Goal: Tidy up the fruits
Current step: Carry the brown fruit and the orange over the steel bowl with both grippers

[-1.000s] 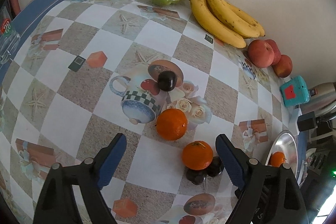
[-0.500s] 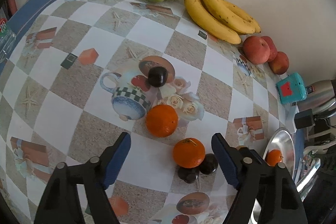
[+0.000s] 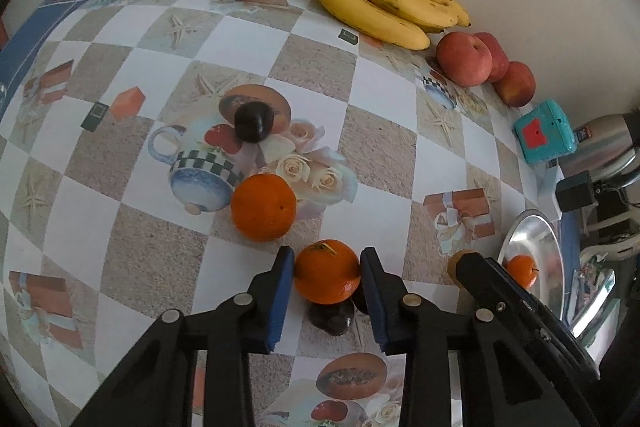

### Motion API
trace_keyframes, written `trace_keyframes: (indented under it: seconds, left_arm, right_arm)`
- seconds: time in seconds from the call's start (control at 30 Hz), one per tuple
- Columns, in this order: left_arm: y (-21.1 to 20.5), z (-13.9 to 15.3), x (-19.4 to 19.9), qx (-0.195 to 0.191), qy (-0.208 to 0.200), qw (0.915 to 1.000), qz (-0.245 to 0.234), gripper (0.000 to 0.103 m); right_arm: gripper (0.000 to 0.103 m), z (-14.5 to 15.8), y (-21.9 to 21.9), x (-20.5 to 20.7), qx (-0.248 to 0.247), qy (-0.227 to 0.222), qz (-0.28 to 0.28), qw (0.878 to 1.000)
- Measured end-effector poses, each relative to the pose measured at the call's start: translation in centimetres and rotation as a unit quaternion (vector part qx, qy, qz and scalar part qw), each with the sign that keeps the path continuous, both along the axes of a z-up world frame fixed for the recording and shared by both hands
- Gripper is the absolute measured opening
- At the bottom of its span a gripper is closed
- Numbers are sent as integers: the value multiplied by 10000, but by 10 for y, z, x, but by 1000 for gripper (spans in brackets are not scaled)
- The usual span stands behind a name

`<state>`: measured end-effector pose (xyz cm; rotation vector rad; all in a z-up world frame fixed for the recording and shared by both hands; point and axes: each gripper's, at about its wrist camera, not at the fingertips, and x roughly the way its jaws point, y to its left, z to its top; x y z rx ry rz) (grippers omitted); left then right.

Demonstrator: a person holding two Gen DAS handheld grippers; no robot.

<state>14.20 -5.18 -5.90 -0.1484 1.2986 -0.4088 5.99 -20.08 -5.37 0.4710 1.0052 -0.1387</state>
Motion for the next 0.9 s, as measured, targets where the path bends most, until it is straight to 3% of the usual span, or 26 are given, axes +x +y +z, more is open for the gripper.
trace_keyframes:
  seconds: [0.6, 0.9]
  left_arm:
    - [-3, 50, -13, -330, -596, 9977, -67, 36]
    - [-45, 62, -43, -325, -740, 9940, -736, 36]
  right_arm:
    - [27, 14, -15, -15, -83, 36, -247, 9997]
    - [27, 24, -57, -42, -318, 182, -849, 9957]
